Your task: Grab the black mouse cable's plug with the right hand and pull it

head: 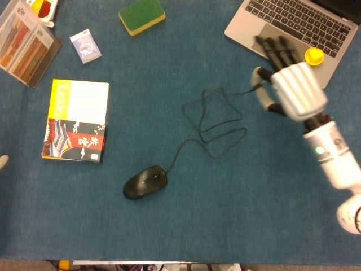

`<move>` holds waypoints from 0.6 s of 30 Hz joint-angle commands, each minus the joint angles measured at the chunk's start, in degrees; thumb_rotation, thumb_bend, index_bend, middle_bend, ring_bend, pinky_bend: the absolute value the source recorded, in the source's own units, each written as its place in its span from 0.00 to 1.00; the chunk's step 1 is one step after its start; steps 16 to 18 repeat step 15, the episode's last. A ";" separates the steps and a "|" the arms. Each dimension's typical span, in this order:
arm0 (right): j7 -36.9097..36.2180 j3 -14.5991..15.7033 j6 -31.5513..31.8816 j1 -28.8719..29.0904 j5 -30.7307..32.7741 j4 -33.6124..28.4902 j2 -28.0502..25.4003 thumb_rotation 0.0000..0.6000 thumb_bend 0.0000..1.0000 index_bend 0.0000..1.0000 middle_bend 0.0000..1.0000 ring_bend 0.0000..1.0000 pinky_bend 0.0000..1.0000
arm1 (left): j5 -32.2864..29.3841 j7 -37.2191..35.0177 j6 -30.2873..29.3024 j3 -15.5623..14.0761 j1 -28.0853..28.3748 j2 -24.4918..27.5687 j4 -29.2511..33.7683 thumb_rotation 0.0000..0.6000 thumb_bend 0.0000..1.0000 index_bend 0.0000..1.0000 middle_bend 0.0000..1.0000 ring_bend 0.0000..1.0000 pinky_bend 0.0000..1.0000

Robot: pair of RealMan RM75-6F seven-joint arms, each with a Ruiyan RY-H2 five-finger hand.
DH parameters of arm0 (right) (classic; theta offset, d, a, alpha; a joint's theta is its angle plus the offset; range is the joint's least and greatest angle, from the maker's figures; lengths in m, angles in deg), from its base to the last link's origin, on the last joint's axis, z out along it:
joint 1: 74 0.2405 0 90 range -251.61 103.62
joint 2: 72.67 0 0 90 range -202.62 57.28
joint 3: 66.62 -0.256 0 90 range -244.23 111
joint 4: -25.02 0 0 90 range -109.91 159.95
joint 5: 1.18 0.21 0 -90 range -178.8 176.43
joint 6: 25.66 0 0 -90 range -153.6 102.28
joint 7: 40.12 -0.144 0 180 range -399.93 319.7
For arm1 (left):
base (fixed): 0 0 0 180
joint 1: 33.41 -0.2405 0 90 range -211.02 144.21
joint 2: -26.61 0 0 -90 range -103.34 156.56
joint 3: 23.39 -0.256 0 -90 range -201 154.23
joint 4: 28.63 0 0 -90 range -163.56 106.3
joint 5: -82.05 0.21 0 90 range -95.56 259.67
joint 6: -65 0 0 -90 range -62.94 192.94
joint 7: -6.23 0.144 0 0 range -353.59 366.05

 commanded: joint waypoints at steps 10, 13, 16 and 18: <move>-3.58 -1.71 -1.91 5.86 -4.46 -0.04 5.47 1.00 0.44 0.81 0.02 0.00 0.00 | -0.02 -0.47 -0.14 0.17 0.16 0.90 0.15 1.00 0.03 0.36 0.26 0.36 0.53; -4.15 -2.00 -1.37 6.23 -4.96 -1.21 5.41 1.00 0.44 0.81 0.02 0.00 0.00 | 0.13 -0.30 -0.06 0.13 0.33 0.94 0.30 1.00 0.03 0.36 0.26 0.36 0.53; -4.63 -2.15 -0.87 6.25 -5.22 -1.99 5.25 1.00 0.44 0.81 0.02 0.00 0.00 | 0.11 -0.15 0.05 0.08 0.40 0.80 0.25 1.00 0.03 0.36 0.26 0.36 0.53; -4.63 -2.15 -0.87 6.25 -5.22 -1.99 5.25 1.00 0.44 0.81 0.02 0.00 0.00 | 0.11 -0.15 0.05 0.08 0.40 0.80 0.25 1.00 0.03 0.36 0.26 0.36 0.53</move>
